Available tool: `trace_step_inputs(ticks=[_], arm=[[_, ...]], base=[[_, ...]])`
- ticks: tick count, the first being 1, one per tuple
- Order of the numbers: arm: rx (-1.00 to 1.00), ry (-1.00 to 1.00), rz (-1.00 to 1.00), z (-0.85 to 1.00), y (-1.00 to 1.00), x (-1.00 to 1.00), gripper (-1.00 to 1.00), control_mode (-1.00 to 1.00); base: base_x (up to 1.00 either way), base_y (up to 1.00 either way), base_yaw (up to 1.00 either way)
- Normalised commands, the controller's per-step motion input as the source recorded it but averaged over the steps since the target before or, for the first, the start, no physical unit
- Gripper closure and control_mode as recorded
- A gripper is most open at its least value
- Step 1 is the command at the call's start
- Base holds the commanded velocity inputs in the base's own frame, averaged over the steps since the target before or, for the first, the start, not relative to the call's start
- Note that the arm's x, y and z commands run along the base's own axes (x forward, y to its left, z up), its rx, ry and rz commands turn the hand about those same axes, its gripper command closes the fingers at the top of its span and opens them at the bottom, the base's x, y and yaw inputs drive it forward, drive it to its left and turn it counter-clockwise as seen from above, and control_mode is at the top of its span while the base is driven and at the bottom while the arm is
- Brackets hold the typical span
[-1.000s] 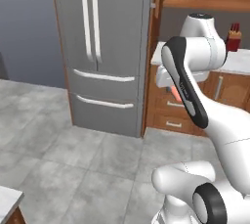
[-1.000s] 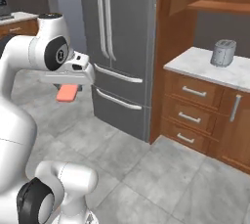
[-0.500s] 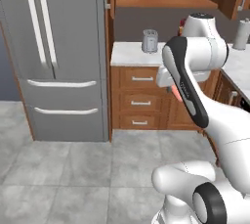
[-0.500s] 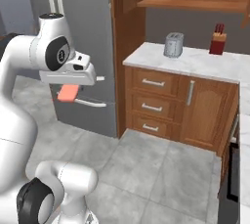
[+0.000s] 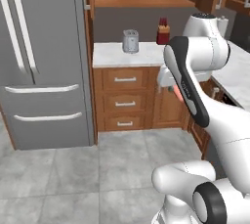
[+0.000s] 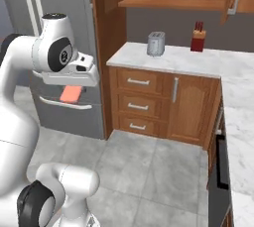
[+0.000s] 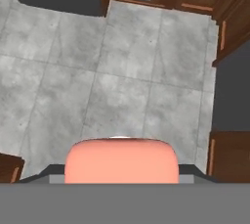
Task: Pick up the bar soap and bar soap from the sink, and place them back in the cabinet, and close the cabinet doors.
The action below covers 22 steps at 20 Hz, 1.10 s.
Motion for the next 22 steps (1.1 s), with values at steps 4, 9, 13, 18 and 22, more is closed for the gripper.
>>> trace_step_inputs(ticks=[4, 9, 13, 18, 22], arm=[[0.00, 0.00, 0.00, 0.00, 0.00, 0.00, 1.00, 1.00], [0.00, 0.00, 0.00, 0.00, 0.00, 0.00, 1.00, 1.00], [0.00, 0.00, 0.00, 0.00, 0.00, 0.00, 1.00, 1.00], [0.00, 0.00, 0.00, 0.00, 0.00, 0.00, 1.00, 1.00], [0.00, 0.00, 0.00, 0.00, 0.00, 0.00, 1.00, 1.00]], base=[[0.28, 0.00, -0.31], [0.35, 0.00, -0.29], [0.38, 0.00, -0.15], [0.60, 0.00, -0.07], [0.74, -0.04, 0.00]])
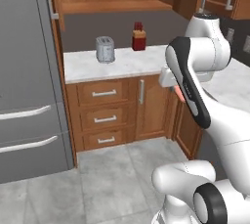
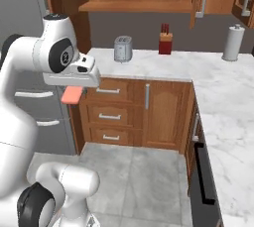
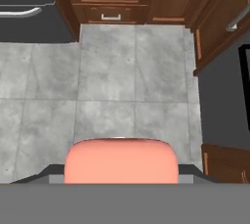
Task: Pick up the bar soap and bar soap from the sink, and place them back in the cabinet, and close the cabinet doors.
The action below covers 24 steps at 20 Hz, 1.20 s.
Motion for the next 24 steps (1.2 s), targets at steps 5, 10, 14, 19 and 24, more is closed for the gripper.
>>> trace_step_inputs(ticks=[5, 10, 14, 19, 24], arm=[[0.00, 0.00, 0.00, 0.00, 0.00, 0.00, 1.00, 1.00], [0.00, 0.00, 0.00, 0.00, 0.00, 0.00, 1.00, 1.00], [0.00, 0.00, 0.00, 0.00, 0.00, 0.00, 1.00, 1.00], [0.00, 0.00, 0.00, 0.00, 0.00, 0.00, 1.00, 1.00], [0.00, 0.00, 0.00, 0.00, 0.00, 0.00, 1.00, 1.00]], base=[[0.74, -0.23, 0.00], [0.71, -0.30, 0.00], [0.68, -0.33, 0.00], [0.70, -0.15, 0.00], [0.66, -0.10, 0.00]])
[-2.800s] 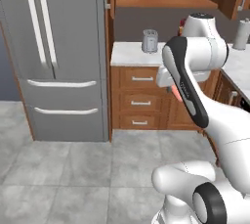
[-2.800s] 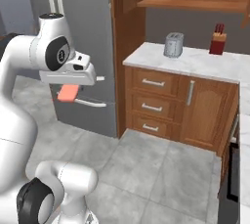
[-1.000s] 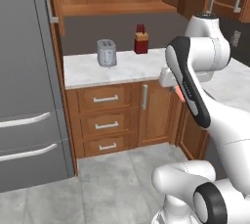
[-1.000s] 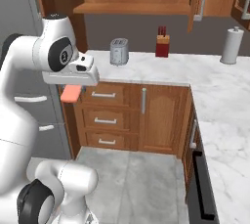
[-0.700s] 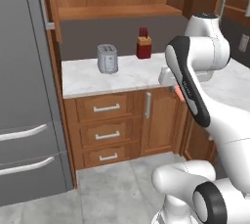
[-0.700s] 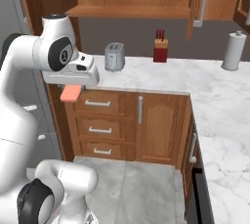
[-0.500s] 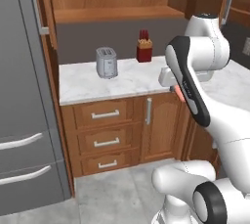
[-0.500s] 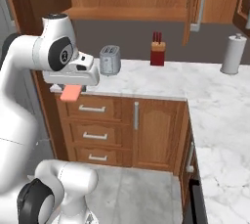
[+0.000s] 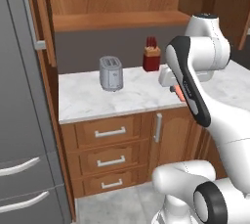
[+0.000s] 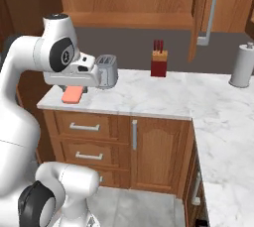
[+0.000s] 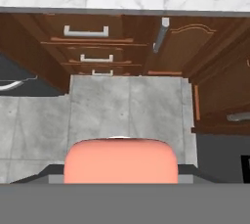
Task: Pick up the bar soap and bar soap from the sink, and place them back in the cabinet, and close the cabinet doors.
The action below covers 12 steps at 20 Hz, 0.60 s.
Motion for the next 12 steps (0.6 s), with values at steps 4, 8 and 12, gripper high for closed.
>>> trace_step_inputs(ticks=[4, 8, 12], arm=[[0.00, 0.00, 0.00, 0.00, 0.00, 0.00, 1.00, 1.00], [0.00, 0.00, 0.00, 0.00, 0.00, 0.00, 1.00, 1.00], [0.00, 0.00, 0.00, 0.00, 0.00, 0.00, 1.00, 1.00]], base=[[0.59, -0.10, 0.00], [0.55, -0.15, 0.00], [0.61, -0.17, 0.00]])
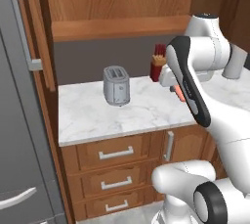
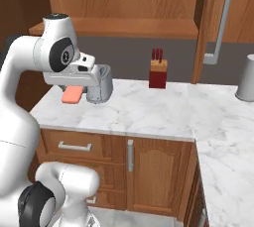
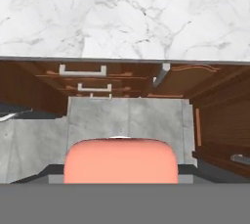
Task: Pick up the bar soap and bar soap from the sink, and place them back in the cabinet, and close the cabinet doors.
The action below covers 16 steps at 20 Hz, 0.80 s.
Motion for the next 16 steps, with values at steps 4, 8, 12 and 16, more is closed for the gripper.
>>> trace_step_inputs(ticks=[4, 8, 12, 16], arm=[[0.00, 0.00, 0.00, 0.00, 0.00, 0.00, 1.00, 1.00], [0.00, 0.00, 0.00, 0.00, 0.00, 0.00, 1.00, 1.00], [0.00, 0.00, 0.00, 0.00, 0.00, 0.00, 1.00, 1.00], [0.00, 0.00, 0.00, 0.00, 0.00, 0.00, 1.00, 1.00]], base=[[0.54, -0.20, 0.00], [0.44, -0.18, 0.00], [0.39, -0.22, 0.00], [0.30, -0.20, 0.00]])
